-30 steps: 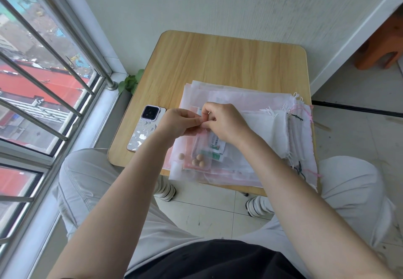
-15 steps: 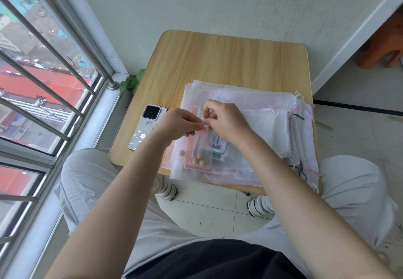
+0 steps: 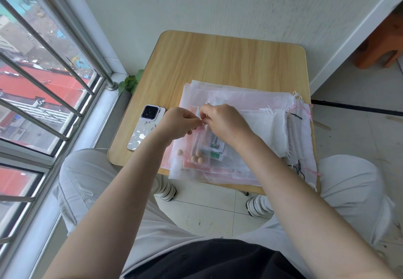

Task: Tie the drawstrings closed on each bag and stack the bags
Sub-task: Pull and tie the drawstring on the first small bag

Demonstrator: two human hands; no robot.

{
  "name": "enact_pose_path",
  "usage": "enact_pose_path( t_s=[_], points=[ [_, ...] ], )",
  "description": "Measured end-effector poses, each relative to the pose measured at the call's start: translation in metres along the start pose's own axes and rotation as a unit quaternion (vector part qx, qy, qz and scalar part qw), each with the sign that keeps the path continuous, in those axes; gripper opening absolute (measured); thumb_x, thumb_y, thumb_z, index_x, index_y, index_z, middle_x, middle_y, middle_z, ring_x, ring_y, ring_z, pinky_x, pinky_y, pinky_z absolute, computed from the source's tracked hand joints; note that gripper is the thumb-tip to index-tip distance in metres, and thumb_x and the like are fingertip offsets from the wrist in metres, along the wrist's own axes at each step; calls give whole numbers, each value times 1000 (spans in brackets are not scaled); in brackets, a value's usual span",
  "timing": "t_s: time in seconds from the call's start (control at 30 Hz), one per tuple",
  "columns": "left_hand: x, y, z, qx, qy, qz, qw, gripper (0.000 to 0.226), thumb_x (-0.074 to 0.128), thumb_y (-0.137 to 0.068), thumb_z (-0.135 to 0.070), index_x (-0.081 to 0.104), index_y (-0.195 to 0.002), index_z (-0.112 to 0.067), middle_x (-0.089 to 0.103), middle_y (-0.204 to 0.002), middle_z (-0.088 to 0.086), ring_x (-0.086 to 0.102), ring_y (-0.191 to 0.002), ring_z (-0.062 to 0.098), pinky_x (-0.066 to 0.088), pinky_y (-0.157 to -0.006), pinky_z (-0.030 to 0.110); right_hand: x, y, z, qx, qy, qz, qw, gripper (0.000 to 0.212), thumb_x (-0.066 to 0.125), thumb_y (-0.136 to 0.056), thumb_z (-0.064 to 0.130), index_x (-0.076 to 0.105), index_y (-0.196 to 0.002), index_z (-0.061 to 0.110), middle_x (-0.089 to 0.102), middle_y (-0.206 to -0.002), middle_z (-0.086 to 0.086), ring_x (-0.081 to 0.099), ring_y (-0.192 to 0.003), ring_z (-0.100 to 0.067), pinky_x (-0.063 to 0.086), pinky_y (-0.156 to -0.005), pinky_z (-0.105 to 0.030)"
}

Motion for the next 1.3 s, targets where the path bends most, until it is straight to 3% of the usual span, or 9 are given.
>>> enact_pose_path(
  t_s=[0.13, 0.33, 0.47, 0.6, 0.73, 0.93, 1.07, 1.17, 1.3],
  points=[
    [0, -1, 1, -3, 15, 11, 1000, 19, 70, -84, -22, 74, -79, -4, 65, -69, 6, 53, -54, 10, 40, -46, 17, 0, 2, 3, -14, 12, -1, 1000, 18, 50, -92, 8, 45, -84, 23, 61, -74, -4, 55, -68, -31, 47, -58, -37],
    [1, -3, 2, 1, 6, 17, 1000, 20, 71, -84, -24, 73, -79, -5, 63, -67, 4, 52, -55, 10, 40, -48, 18, -5, 3, 6, -22, 40, 23, 999, 16, 47, -94, 8, 63, -97, 13, 66, -86, -9, 60, -77, -30, 51, -64, -37],
    [4, -3, 3, 65, -82, -5, 994, 11, 69, -84, -22, 69, -77, -14, 64, -68, 0, 54, -60, 12, 44, -59, 24, -8, 2, 11, -14, 56, 51, 997, 22, 43, -89, 0, 60, -98, 11, 62, -91, -10, 57, -80, -29, 51, -68, -38],
    [7, -1, 4, 148, -132, -42, 979, 8, 70, -79, -17, 64, -76, -20, 64, -75, -8, 53, -63, 3, 39, -57, 15, -7, -5, 6, 34, 45, 58, 997, 13, 51, -91, 2, 60, -92, 12, 60, -91, -7, 55, -78, -25, 41, -64, -31],
    [12, 0, 9, 221, -144, -88, 961, 6, 71, -78, -13, 66, -80, -15, 60, -77, -8, 53, -63, 1, 38, -59, 11, -11, -13, -4, 120, -87, 110, 983, 13, 56, -93, 10, 66, -86, 15, 63, -79, 1, 59, -74, -19, 43, -66, -27],
    [21, 4, 17, 245, -98, -157, 952, 6, 72, -81, -13, 69, -86, -13, 64, -80, -10, 63, -67, 9, 52, -63, 25, -15, -7, -11, 223, -345, 168, 896, 15, 56, -96, 8, 62, -82, 6, 59, -66, -8, 48, -46, -13, 35, -42, -20],
    [24, 5, 20, 205, -35, -172, 963, 17, 73, -81, -11, 57, -89, -13, 67, -87, -7, 67, -71, 8, 51, -63, 25, -10, -8, -11, 253, -403, 162, 864, 12, 59, -95, 7, 62, -84, 4, 57, -64, -9, 46, -44, -13, 33, -38, -20],
    [24, 7, 18, 199, -32, -158, 967, 12, 70, -78, -8, 63, -82, -17, 69, -88, -8, 67, -73, 4, 55, -68, 33, -8, -8, -11, 267, -423, 150, 853, 13, 59, -95, 6, 62, -82, 4, 55, -63, -9, 45, -43, -12, 32, -37, -19],
    [23, 7, 17, 198, -16, -148, 969, 9, 74, -76, -15, 67, -81, -18, 70, -86, -8, 67, -73, 2, 56, -69, 28, -6, -9, -13, 272, -431, 134, 850, 13, 59, -94, 5, 63, -82, 3, 55, -62, -8, 45, -41, -11, 32, -36, -18]
  ],
)
Point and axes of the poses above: each hand's wrist, its own y-axis away from the middle knuckle, its own x-axis out of the palm, z = x × y, the point moved 1 cm from there along -y, towards the middle knuckle
